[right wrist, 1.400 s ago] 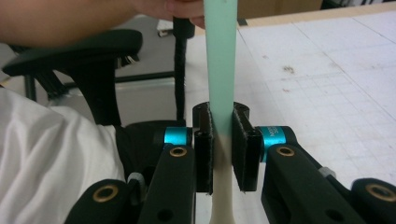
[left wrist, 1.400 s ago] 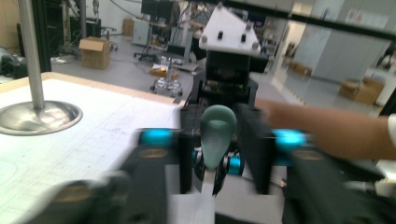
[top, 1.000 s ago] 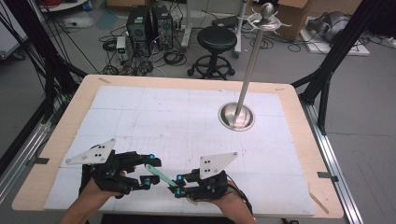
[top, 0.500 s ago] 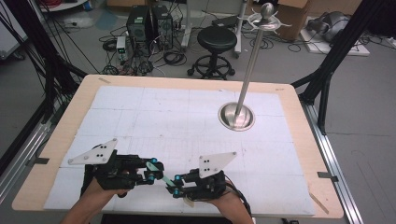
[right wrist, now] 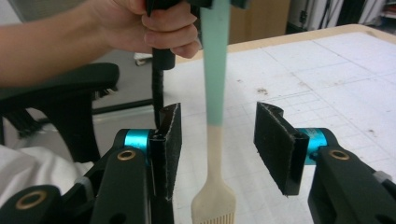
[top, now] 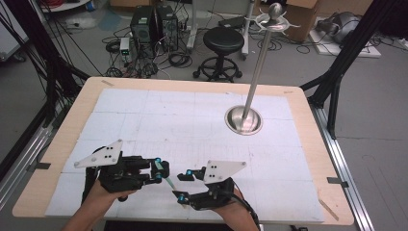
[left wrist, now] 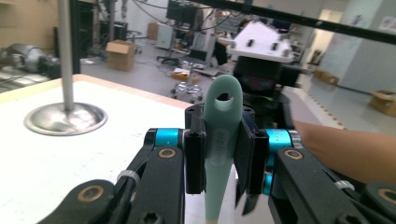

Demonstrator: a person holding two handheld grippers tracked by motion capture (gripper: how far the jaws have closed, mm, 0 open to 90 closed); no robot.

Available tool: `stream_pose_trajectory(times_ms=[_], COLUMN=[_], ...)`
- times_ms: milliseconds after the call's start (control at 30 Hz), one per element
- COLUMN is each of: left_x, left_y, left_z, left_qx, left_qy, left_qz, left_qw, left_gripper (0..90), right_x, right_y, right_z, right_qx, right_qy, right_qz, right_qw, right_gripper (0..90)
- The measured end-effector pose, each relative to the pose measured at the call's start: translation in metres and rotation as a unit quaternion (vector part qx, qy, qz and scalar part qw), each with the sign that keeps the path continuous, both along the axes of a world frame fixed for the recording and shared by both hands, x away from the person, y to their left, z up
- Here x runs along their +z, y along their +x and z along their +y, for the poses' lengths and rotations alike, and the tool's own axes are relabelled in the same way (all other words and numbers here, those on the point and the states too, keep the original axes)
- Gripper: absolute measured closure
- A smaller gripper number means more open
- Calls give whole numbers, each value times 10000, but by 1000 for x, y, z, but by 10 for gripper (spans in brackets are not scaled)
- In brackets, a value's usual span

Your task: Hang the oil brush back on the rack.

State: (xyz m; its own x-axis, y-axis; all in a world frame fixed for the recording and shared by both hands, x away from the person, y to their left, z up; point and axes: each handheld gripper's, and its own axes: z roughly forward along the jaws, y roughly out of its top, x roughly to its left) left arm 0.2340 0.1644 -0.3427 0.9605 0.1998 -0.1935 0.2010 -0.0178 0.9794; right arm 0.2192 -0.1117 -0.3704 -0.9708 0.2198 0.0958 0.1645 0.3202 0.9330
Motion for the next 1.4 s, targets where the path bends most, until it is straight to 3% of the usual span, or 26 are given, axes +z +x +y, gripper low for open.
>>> stream_pose_trajectory(times_ms=[233,800,967,1067,1233,1400], left_x=[2,4,4,4,6,6], left_y=[-1,-3,-3,-4,-2,-3], left_z=[-4,-11,-12,-11,-7,-6], left_qx=[318,436,446,287,-27,-518], left_qy=[88,92,67,-48,-378,-538], left_qz=[-16,137,142,73,80,44], left_qw=[9995,9989,9989,9996,9992,9972], left_gripper=[753,753,753,746,552,540], right_x=[0,-1,0,0,0,-2], right_y=[0,2,2,2,2,4], right_z=[8,7,5,4,1,0], right_qx=[-159,-295,-340,-222,222,518], right_qy=[-94,-53,-58,-6,300,457], right_qz=[-103,-207,-228,-211,-91,65], right_qw=[9998,9993,9991,9995,9993,9976], right_gripper=[595,796,804,815,818,817])
